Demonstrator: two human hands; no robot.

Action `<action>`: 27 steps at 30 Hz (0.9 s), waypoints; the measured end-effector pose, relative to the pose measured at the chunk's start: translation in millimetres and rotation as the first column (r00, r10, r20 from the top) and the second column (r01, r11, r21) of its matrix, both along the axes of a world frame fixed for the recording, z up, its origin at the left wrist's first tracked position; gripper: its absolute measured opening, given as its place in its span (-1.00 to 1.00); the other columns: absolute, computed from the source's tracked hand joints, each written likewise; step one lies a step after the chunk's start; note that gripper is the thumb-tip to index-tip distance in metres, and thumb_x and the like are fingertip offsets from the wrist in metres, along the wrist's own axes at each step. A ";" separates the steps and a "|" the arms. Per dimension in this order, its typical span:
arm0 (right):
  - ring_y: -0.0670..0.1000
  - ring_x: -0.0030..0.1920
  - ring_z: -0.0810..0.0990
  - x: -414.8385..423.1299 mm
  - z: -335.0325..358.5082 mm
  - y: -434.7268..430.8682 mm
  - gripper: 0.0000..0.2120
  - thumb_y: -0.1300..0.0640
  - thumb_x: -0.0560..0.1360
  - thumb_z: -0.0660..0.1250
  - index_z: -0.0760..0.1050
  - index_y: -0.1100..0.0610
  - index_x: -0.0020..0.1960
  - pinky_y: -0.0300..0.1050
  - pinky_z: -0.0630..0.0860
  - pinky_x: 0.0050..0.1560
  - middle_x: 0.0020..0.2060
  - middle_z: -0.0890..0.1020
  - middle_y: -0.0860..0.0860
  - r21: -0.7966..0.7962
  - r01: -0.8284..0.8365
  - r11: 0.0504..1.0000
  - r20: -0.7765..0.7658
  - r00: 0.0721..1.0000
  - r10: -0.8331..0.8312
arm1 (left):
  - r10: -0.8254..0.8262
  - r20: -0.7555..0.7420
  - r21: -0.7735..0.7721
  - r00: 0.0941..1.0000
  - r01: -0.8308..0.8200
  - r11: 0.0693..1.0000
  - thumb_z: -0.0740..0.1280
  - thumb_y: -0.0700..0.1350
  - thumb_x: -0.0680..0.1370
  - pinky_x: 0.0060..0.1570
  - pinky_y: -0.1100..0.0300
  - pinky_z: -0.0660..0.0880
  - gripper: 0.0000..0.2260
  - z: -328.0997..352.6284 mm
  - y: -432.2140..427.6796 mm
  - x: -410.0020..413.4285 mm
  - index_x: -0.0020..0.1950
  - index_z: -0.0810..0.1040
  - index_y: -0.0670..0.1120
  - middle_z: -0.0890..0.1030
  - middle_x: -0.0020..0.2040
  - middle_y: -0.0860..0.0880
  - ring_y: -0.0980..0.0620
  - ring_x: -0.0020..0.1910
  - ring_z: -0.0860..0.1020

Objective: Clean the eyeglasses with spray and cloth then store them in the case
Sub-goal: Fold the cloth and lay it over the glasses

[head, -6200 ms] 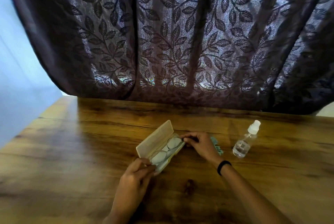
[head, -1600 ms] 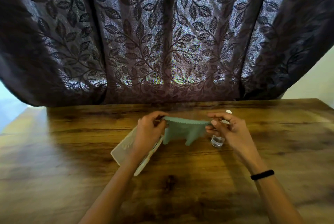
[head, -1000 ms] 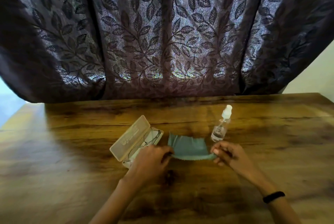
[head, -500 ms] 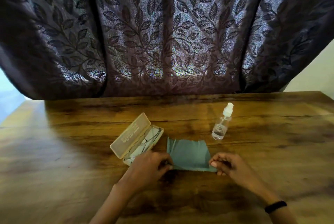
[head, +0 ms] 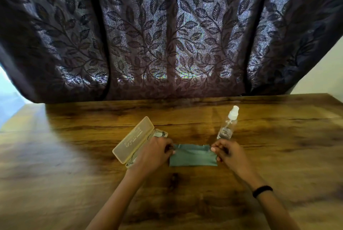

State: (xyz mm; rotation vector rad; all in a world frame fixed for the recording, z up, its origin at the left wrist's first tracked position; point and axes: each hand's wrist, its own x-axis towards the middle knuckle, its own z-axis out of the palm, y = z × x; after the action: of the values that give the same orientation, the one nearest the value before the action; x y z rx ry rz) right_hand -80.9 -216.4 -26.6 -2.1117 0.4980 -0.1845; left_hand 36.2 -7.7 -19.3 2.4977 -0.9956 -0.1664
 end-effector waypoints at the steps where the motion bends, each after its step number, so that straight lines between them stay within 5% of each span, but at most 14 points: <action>1: -0.05 -0.35 0.56 3.3 -0.7 0.7 -0.87 0.21 0.47 0.34 0.51 0.02 -0.22 -0.16 0.49 -0.26 -0.36 0.58 -0.02 -0.030 0.019 0.999 0.011 1.000 -0.019 | 0.014 0.011 0.007 1.000 -0.014 1.000 0.35 -0.05 0.50 -0.18 0.36 0.41 -0.82 1.0 -3.3 3.0 0.08 0.56 -0.01 0.63 0.02 0.02 0.14 -0.08 0.54; 8: -0.01 -0.15 0.59 17.7 -3.7 7.5 -0.93 0.17 0.49 0.32 0.57 0.09 -0.05 -0.12 0.52 -0.14 -0.14 0.65 0.03 -0.316 0.093 0.944 0.034 0.996 -0.087 | 0.077 0.158 0.094 0.984 -0.092 0.991 0.29 -0.02 0.53 -0.14 0.21 0.47 -0.82 6.4 -17.3 11.6 0.09 0.53 -0.02 0.62 0.03 -0.02 0.03 -0.04 0.56; 22: 0.00 -0.06 0.60 -2.4 3.0 13.4 -0.85 0.18 0.51 0.27 0.51 0.08 0.06 -0.05 0.59 -0.08 0.02 0.62 0.03 -0.471 0.007 0.882 0.015 1.000 0.001 | 0.142 0.206 0.011 0.968 -0.147 0.989 0.36 0.03 0.47 -0.12 0.13 0.54 -0.66 6.0 -16.2 10.1 0.20 0.45 -0.03 0.57 0.10 -0.01 -0.01 -0.01 0.57; 27: -0.04 -0.01 0.57 -13.3 -0.7 12.6 -0.87 0.13 0.49 0.31 0.54 0.04 0.03 -0.06 0.55 -0.01 0.06 0.58 -0.04 -0.481 -0.112 0.869 -0.029 0.993 0.112 | -0.043 0.153 0.057 0.987 0.035 0.998 0.33 0.07 0.48 -0.11 0.20 0.51 -0.71 2.6 -3.5 -9.1 0.15 0.48 0.01 0.52 0.13 0.06 0.07 -0.04 0.54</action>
State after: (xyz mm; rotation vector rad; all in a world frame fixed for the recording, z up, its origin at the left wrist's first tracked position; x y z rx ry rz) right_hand -94.3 -203.8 -27.2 -2.6234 0.3487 -0.2628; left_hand 27.1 -11.3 -16.8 2.5736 -1.1160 -0.0117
